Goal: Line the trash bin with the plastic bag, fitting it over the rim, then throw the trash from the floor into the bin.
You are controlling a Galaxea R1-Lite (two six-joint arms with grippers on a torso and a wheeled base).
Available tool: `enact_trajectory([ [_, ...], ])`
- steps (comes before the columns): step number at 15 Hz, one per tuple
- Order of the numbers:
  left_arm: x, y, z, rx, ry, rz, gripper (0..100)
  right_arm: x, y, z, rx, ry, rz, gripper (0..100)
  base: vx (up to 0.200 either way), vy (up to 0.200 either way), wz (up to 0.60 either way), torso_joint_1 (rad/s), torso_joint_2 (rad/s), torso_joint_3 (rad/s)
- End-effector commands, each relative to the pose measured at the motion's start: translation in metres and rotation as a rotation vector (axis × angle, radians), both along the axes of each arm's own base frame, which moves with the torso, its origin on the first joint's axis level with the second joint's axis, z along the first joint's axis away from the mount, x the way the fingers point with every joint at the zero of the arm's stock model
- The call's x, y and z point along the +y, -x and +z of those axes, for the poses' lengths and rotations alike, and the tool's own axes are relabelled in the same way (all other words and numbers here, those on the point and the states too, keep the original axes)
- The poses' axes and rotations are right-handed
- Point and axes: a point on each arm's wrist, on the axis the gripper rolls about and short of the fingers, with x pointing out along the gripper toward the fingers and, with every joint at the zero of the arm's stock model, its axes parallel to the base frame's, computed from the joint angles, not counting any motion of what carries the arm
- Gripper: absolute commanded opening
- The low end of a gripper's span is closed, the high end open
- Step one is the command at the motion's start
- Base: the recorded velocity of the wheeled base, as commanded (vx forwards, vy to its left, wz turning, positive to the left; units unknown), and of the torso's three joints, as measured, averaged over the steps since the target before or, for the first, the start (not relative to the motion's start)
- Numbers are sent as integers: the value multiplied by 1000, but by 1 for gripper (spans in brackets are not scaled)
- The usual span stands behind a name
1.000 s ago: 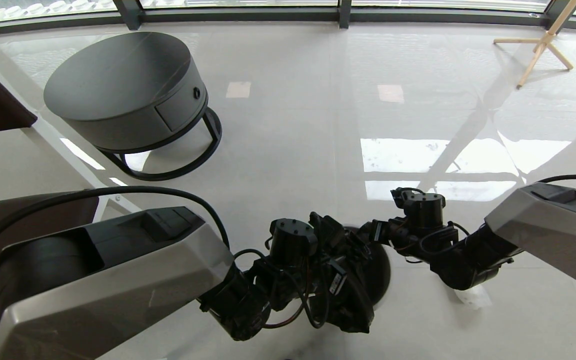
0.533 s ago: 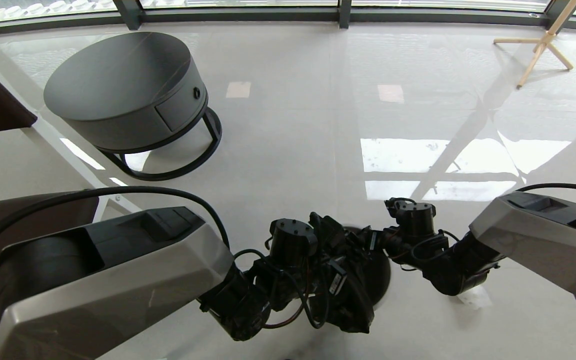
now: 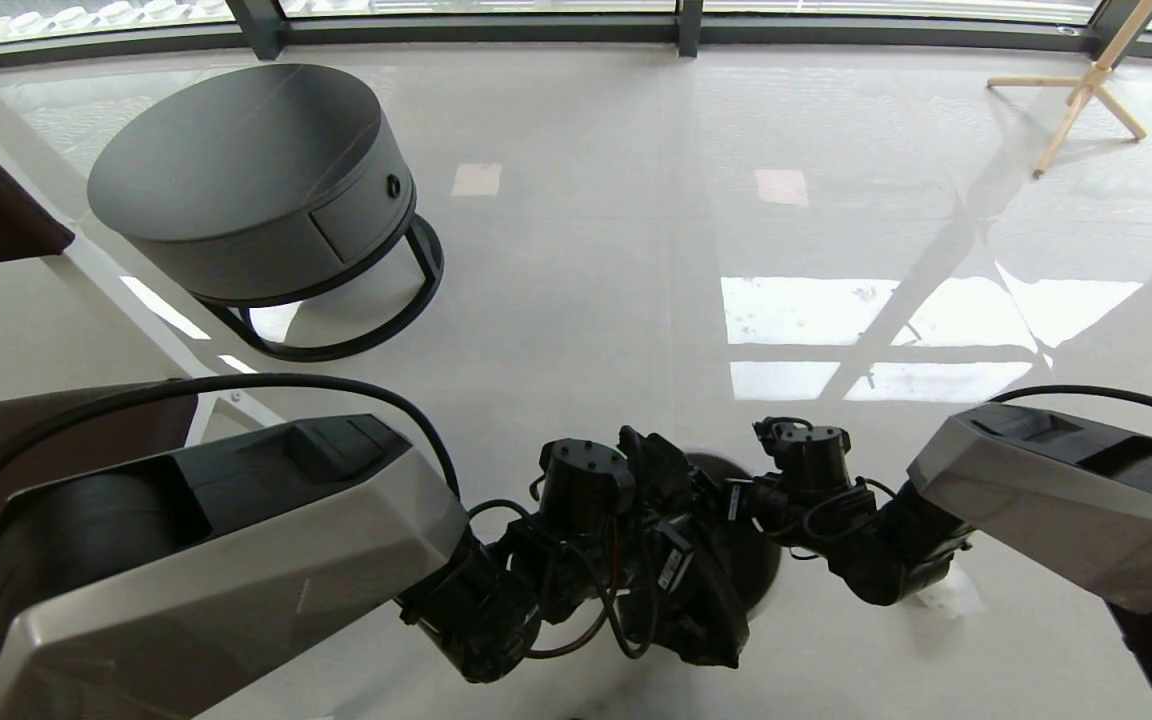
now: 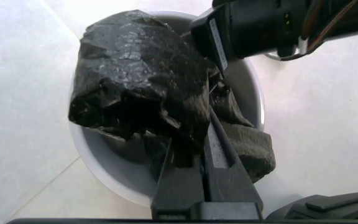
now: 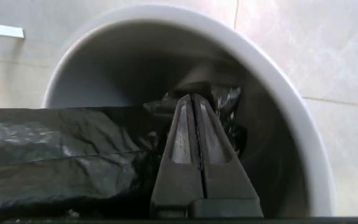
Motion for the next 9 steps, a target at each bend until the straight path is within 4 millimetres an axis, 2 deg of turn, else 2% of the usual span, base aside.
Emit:
enact_trajectory([
  [1,0,0,-3,5,-4,0,0,0,-2,-10,16,7,-1,0,0,0,0,0,0,0],
  [3,-1,-1,-6,10,-8,0,0,0,-2,-10,13,9,-3,0,0,0,0,0,0,0],
  [5,-1,-1,-9,13,-12,0,0,-4,-2,-1,-2,3,-14,0,0,0,0,0,0,0],
  [6,-1,-2,-10,15,-14,0,0,-10,3,13,-17,-2,-21,0,0,0,0,0,0,0],
  [9,-4,-4,-14,17,-15,0,0,-16,11,34,-44,-11,-26,0,0,0,0,0,0,0],
])
